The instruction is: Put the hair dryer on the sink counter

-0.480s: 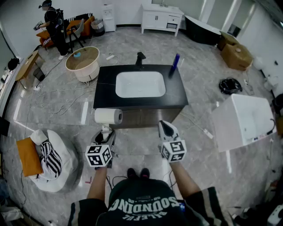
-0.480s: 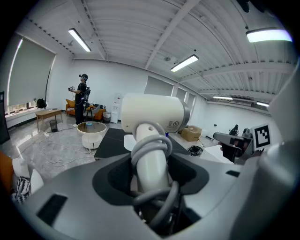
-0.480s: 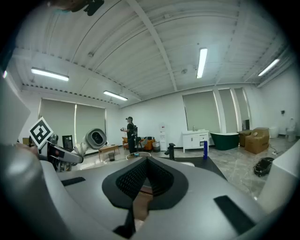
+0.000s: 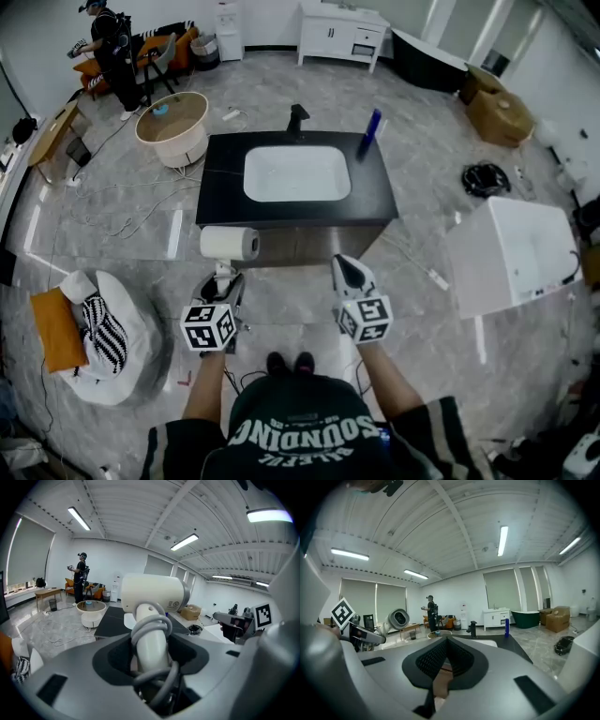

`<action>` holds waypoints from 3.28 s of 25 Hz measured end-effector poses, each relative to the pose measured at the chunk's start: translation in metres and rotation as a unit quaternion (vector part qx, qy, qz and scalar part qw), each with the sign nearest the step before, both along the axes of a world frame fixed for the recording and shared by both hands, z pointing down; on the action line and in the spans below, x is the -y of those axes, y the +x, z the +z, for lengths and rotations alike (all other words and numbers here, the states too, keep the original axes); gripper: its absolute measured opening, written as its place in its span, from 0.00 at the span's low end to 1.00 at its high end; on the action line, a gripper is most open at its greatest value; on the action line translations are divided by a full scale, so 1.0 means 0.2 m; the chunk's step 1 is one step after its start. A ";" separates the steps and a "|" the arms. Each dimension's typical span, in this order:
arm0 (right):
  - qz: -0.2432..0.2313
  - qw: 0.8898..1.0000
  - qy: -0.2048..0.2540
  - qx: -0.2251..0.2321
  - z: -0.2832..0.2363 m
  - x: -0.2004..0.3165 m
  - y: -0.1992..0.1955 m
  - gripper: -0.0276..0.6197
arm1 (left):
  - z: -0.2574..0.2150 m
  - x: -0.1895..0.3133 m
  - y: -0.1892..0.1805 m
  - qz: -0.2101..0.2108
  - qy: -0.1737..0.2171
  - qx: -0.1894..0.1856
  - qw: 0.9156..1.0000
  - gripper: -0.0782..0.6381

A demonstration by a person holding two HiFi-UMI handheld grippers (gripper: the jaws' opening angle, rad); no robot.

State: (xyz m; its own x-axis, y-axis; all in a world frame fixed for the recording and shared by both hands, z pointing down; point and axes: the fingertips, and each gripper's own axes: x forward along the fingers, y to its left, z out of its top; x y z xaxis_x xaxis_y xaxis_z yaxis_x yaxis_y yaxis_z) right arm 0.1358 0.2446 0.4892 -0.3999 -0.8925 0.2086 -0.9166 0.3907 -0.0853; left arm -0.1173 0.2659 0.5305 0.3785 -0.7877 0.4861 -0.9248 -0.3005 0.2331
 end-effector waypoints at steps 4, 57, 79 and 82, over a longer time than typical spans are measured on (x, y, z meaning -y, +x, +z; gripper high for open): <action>0.001 1.000 -0.010 -0.001 0.03 -0.01 -0.02 0.04 | 0.03 0.00 -0.01 0.003 -0.006 -0.003 1.000 0.42; -0.016 0.999 -0.036 0.019 0.22 1.43 0.06 0.04 | 0.18 1.39 0.08 -0.009 -0.032 0.017 0.999 0.42; -0.099 0.994 -0.054 0.008 0.22 2.16 -0.14 0.04 | 0.14 2.03 0.01 -0.067 -0.042 0.013 0.997 0.42; -0.099 0.993 -0.057 0.006 0.21 2.23 -0.19 0.04 | 0.13 2.10 -0.02 -0.064 -0.040 0.012 0.997 0.42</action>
State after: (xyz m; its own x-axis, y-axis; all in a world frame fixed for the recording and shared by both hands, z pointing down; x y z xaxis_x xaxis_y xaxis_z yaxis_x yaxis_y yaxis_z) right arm 0.0969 -0.2005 0.5303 -0.5680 -0.7670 0.2984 -0.8216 0.5498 -0.1509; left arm -0.1217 -0.1545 0.5562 0.2647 -0.7867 0.5576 -0.9601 -0.1607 0.2290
